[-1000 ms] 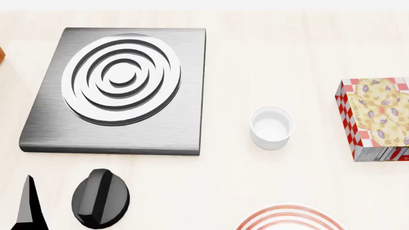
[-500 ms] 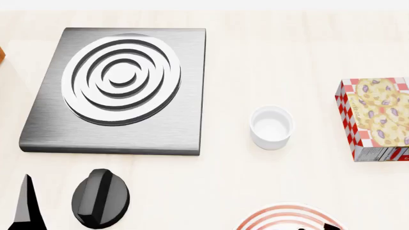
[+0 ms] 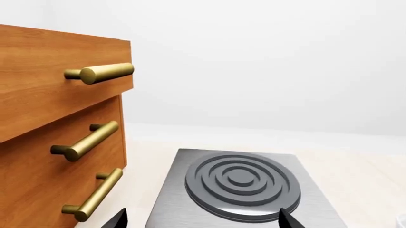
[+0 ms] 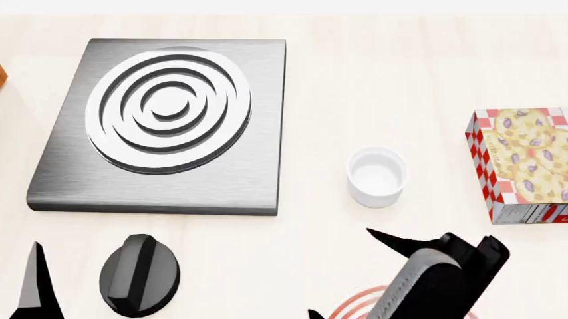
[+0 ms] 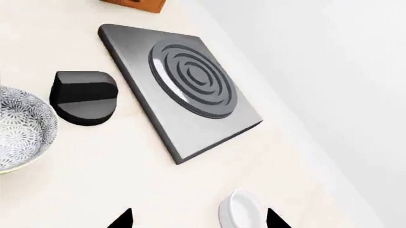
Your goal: Pick the akita bowl on the ramekin and place it on the plate.
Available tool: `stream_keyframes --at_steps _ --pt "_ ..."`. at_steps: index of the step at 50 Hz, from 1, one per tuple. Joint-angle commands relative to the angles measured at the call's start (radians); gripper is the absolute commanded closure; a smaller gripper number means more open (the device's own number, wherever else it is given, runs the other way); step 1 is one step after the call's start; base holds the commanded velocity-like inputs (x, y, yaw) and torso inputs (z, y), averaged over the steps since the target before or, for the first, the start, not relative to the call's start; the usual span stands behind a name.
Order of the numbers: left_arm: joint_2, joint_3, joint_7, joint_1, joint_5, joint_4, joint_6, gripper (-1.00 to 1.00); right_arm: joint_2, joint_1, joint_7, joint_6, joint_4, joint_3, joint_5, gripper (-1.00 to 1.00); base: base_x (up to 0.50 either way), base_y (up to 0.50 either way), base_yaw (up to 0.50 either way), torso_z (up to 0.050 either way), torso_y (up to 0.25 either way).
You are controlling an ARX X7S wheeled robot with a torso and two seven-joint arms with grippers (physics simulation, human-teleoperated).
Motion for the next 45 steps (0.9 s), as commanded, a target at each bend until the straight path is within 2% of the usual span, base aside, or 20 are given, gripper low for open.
stream_keyframes --at_steps 1,13,25,45 --pt "-0.002 -0.007 -0.005 -0.007 -0.021 -0.004 -0.014 -1.0 -0.024 -0.09 0.163 -0.203 0.095 0.06 -0.011 -1.0 0.0 0.0 0.0 0.0 0.0" --pt "-0.006 -0.002 -0.001 -0.004 -0.008 -0.008 0.007 -1.0 -0.042 -0.191 0.32 -0.41 0.18 0.125 -0.031 -1.0 0.0 0.0 0.0 0.0 0.026" --pt "-0.009 0.005 -0.006 -0.004 0.0 -0.003 0.001 -1.0 -0.054 -0.293 0.465 -0.634 0.245 0.208 -0.043 -1.0 0.0 0.0 0.0 0.0 0.25" --pt "-0.012 0.009 -0.004 -0.002 -0.001 -0.009 0.016 -1.0 -0.072 -0.409 0.536 -0.855 0.299 0.259 -0.062 -1.0 0.0 0.0 0.0 -0.004 0.25"
